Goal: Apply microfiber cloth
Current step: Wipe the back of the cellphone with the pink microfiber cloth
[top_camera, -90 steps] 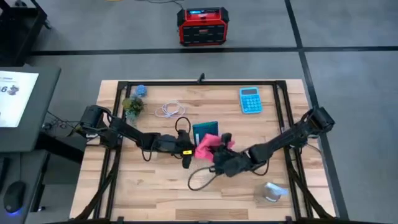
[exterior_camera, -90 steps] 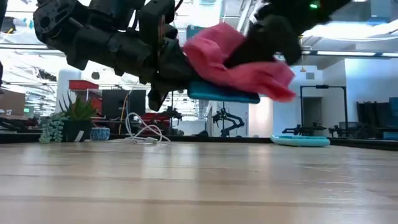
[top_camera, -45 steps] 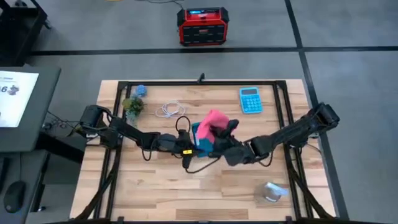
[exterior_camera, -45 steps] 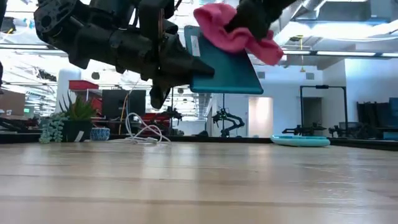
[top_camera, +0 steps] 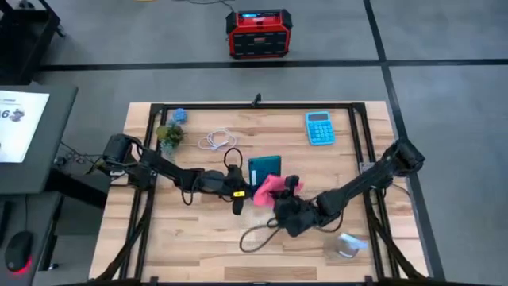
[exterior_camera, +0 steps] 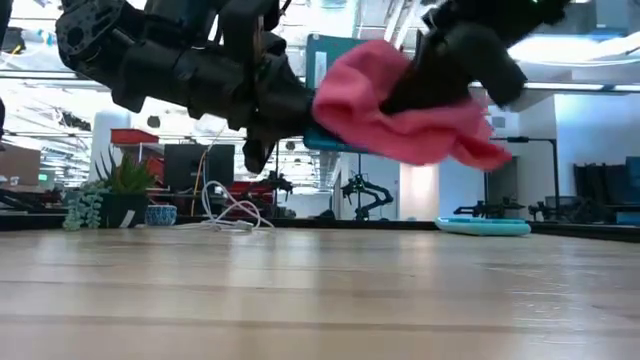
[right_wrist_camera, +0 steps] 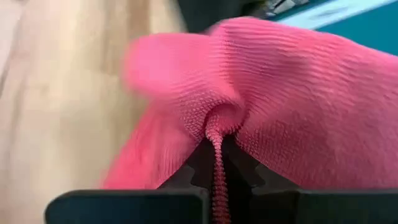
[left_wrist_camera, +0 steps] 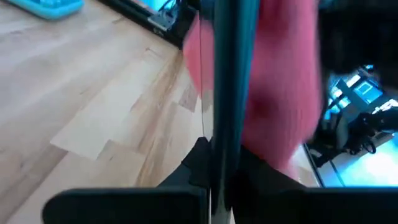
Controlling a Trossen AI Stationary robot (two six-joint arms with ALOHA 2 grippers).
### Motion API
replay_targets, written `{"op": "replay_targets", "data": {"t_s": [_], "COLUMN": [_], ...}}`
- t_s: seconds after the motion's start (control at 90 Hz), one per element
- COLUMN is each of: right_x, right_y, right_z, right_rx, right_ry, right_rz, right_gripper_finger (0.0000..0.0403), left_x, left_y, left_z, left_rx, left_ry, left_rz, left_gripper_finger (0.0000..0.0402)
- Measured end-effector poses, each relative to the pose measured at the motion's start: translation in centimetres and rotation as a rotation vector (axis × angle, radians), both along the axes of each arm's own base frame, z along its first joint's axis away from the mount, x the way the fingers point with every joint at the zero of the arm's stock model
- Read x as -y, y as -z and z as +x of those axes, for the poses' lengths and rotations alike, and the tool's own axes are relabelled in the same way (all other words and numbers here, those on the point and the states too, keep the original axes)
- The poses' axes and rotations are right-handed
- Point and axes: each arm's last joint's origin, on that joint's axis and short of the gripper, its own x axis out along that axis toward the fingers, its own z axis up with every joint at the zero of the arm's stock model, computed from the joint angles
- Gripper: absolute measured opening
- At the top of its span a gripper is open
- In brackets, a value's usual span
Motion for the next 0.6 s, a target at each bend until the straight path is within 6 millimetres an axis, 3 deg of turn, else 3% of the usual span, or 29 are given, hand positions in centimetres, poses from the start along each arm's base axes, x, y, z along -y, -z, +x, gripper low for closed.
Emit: {"op": "replay_targets", "data": {"t_s": [0.156, 0.433, 0.6], "right_x": [-0.3, 1.3, 2.5], "right_y": [0.3, -7.1, -8.1], "right_z": [1.0, 2.2, 3.1], "right_rx": [0.076, 0.280, 0.267], "right_ry": [0.051, 0.269, 0.159], "right_rz": [-0.108, -0.243, -0.112], "right_gripper_finger": [0.0003, 0.0003, 0.0003], "left_x": [-0.1, 0.1, 0.1], "left_y": [-0.1, -0.3, -0.3], "left_z": [0.0, 0.1, 0.1], "left_rx": [0.005, 0.014, 0.018], "left_ry": [-0.016, 0.012, 0.008], "left_rz": [0.000, -0.015, -0.011], "left_gripper_finger": [0.0004, 0.0004, 0.0004]}}
